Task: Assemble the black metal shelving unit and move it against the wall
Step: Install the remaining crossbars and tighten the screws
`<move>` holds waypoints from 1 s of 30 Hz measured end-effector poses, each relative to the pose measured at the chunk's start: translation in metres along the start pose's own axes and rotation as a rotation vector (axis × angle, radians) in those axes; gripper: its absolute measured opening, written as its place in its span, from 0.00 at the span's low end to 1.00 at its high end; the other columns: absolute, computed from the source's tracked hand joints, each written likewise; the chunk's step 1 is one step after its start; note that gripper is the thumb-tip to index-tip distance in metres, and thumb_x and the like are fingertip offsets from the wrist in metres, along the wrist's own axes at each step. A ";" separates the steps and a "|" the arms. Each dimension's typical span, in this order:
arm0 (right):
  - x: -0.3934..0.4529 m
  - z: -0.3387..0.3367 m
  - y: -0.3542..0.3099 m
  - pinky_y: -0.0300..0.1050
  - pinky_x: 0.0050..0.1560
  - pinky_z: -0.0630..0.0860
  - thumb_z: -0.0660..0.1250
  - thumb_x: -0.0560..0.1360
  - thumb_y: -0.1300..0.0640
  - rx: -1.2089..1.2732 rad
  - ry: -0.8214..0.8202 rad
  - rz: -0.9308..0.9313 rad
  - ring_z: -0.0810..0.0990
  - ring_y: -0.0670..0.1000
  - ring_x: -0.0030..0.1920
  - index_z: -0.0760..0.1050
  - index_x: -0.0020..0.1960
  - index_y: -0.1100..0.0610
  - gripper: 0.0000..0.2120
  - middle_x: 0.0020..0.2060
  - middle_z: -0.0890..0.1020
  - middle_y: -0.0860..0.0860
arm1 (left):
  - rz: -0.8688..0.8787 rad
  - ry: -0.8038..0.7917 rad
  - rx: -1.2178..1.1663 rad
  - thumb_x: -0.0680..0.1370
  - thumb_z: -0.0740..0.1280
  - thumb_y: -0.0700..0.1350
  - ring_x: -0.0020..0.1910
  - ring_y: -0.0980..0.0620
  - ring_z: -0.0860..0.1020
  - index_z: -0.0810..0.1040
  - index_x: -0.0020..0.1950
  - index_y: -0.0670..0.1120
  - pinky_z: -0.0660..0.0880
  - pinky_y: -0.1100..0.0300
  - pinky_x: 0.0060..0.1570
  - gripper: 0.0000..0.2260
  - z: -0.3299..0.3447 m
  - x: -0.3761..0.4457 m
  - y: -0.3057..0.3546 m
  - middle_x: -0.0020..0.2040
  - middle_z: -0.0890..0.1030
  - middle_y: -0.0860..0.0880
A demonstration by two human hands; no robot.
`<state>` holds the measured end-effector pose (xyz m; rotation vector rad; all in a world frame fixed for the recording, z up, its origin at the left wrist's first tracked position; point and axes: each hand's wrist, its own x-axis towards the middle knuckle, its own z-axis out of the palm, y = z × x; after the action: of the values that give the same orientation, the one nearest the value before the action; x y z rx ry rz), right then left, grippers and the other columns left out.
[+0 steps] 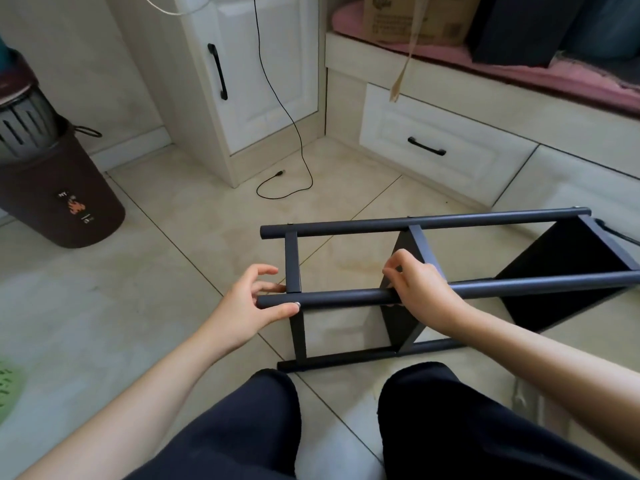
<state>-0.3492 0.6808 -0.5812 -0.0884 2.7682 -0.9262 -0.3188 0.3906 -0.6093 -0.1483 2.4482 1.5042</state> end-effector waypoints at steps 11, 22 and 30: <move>0.010 0.009 -0.008 0.29 0.38 0.74 0.65 0.80 0.53 0.201 0.116 -0.005 0.81 0.37 0.36 0.75 0.46 0.50 0.05 0.33 0.84 0.44 | 0.501 -0.256 0.936 0.72 0.52 0.77 0.77 0.66 0.33 0.48 0.78 0.70 0.42 0.59 0.76 0.35 -0.030 0.028 0.018 0.79 0.37 0.68; 0.060 0.047 -0.059 0.28 0.38 0.75 0.66 0.80 0.55 0.248 -0.382 -0.141 0.80 0.39 0.32 0.80 0.47 0.55 0.06 0.33 0.84 0.47 | 0.495 -0.158 0.454 0.73 0.67 0.58 0.80 0.60 0.50 0.64 0.78 0.59 0.54 0.54 0.76 0.34 -0.008 0.018 -0.002 0.80 0.54 0.65; 0.077 0.073 -0.050 0.32 0.31 0.76 0.67 0.79 0.58 0.330 -0.605 -0.033 0.75 0.42 0.26 0.80 0.47 0.64 0.09 0.25 0.78 0.46 | 0.500 -0.159 0.421 0.70 0.68 0.52 0.81 0.54 0.52 0.62 0.79 0.55 0.54 0.61 0.76 0.37 -0.001 0.013 -0.012 0.82 0.55 0.60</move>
<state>-0.4085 0.5885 -0.6227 -0.3035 2.0461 -1.1270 -0.3285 0.3849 -0.6223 0.6785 2.7187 1.0554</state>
